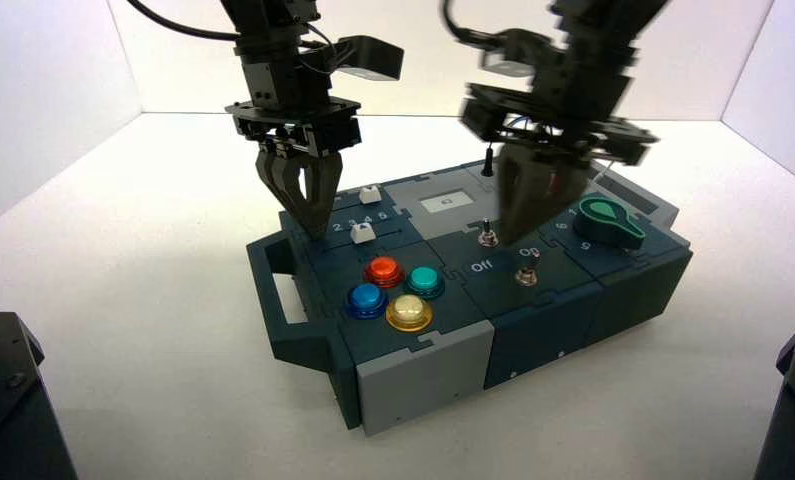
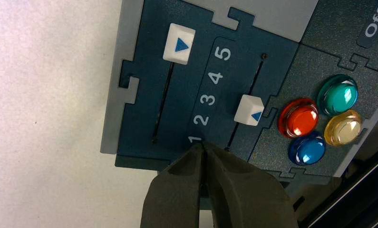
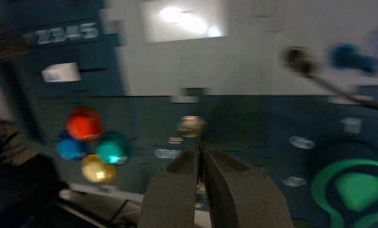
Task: Flip the top switch off with the right gripper.
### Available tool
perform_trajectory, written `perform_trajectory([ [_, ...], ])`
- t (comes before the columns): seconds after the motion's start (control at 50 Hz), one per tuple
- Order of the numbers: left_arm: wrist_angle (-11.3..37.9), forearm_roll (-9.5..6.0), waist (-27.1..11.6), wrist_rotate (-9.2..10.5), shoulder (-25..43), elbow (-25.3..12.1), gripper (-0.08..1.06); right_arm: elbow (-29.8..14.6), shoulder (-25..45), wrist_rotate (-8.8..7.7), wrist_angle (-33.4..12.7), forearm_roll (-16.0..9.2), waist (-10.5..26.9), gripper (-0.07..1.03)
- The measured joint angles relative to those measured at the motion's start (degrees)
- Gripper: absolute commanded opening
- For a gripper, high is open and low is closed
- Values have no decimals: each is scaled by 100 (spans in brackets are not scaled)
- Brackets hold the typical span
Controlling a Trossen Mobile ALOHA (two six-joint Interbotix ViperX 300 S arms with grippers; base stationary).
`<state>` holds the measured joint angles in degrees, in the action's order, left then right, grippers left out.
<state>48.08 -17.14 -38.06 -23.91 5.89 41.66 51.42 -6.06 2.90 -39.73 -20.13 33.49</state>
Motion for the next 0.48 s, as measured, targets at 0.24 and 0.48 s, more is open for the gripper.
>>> perform_trajectory([
  [0.24,-35,0,-9,0,-9,-9,-3,9,-624,-26,-193,246,-18,-2],
  [0.48,-44,-9,-26,0,0,-26,-3,-123,-782,-44,-211,334,-26,-2],
])
